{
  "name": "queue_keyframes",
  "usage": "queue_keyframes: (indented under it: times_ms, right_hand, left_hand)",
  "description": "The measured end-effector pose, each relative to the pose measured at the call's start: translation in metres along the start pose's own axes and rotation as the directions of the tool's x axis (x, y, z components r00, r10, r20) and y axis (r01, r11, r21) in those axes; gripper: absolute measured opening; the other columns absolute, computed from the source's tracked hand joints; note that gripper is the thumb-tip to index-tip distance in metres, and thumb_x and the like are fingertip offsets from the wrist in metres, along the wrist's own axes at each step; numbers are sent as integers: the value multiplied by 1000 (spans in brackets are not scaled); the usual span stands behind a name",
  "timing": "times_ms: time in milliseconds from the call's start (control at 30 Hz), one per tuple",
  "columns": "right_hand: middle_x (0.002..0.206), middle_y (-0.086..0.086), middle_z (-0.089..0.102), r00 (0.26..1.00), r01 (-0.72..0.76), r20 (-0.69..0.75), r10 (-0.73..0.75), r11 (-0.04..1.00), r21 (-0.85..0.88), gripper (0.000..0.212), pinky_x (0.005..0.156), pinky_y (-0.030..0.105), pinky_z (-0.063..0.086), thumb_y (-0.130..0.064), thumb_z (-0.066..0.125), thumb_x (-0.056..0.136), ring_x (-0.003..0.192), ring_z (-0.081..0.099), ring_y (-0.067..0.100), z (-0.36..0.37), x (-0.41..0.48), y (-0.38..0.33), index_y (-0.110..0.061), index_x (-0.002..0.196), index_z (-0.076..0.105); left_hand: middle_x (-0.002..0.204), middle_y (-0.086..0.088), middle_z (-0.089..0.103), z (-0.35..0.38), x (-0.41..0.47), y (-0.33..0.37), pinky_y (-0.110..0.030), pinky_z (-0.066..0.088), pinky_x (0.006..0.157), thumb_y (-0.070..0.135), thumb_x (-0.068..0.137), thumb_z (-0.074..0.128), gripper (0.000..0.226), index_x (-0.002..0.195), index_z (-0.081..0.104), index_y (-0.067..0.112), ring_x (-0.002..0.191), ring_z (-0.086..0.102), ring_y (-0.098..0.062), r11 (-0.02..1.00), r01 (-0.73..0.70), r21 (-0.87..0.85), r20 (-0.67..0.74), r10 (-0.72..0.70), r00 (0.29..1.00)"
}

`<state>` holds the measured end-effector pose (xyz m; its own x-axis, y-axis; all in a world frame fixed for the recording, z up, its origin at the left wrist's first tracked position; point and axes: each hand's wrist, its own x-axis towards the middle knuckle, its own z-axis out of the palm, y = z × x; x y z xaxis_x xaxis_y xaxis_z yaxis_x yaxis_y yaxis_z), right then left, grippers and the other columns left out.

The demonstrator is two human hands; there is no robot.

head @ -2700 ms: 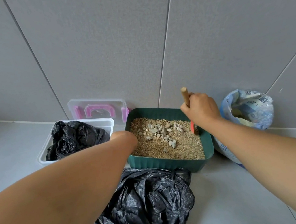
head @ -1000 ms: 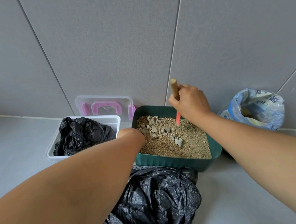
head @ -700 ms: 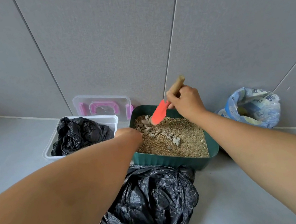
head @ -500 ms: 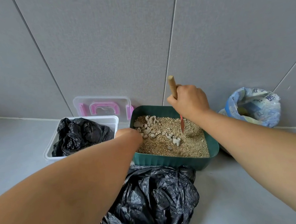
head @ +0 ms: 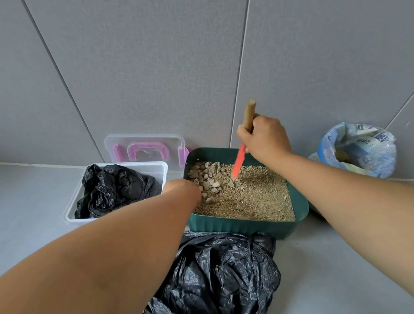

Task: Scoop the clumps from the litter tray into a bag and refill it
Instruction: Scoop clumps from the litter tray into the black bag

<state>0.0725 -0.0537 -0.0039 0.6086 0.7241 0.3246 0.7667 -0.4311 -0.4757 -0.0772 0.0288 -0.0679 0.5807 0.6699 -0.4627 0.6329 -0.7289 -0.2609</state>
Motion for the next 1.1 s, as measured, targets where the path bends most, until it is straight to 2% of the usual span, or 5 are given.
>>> queue_keyframes:
  times_ms: [133,433,667,967,1100]
  right_hand:
    - [69,3,52,990,139,64,-127,956,-257,22,57,28,34,-26,49,95,62,52,22,5,-5,5,-12,79,52]
    - [73,6,72,998,-37,49,28,982,188,30,55,21,45,-31,52,98,58,62,7,16,-1,-1,-7,87,64]
    - [72,3,54,997,72,50,-65,983,-171,23,59,27,32,-28,50,96,64,51,23,17,-7,7,-13,79,49]
    - [74,8,70,996,-85,1,85,986,147,29,60,28,47,-31,50,98,61,62,13,15,-3,7,-9,82,60]
    - [64,1,52,999,9,-50,-14,994,-108,26,56,30,35,-27,51,95,60,53,23,8,-1,1,-12,73,51]
  left_hand:
    - [122,-4,59,1,2,0,-30,47,89,4,94,45,34,126,56,8,111,58,-21,1000,-2,-5,-11,2,1000]
    - [123,-4,58,3,4,-1,-33,47,91,4,93,47,35,127,57,9,113,57,-23,1000,-11,9,-7,11,1000]
    - [118,-3,60,4,7,-1,-31,48,87,4,94,45,33,123,59,10,108,59,-22,1000,-18,-1,-22,18,1000]
    - [117,-2,60,4,7,-2,-31,48,86,3,92,49,33,122,60,10,107,59,-21,999,-31,12,-6,31,1000]
    - [118,-3,60,3,5,-2,-31,48,88,4,93,48,32,122,60,10,108,59,-21,1000,-22,0,0,22,1000]
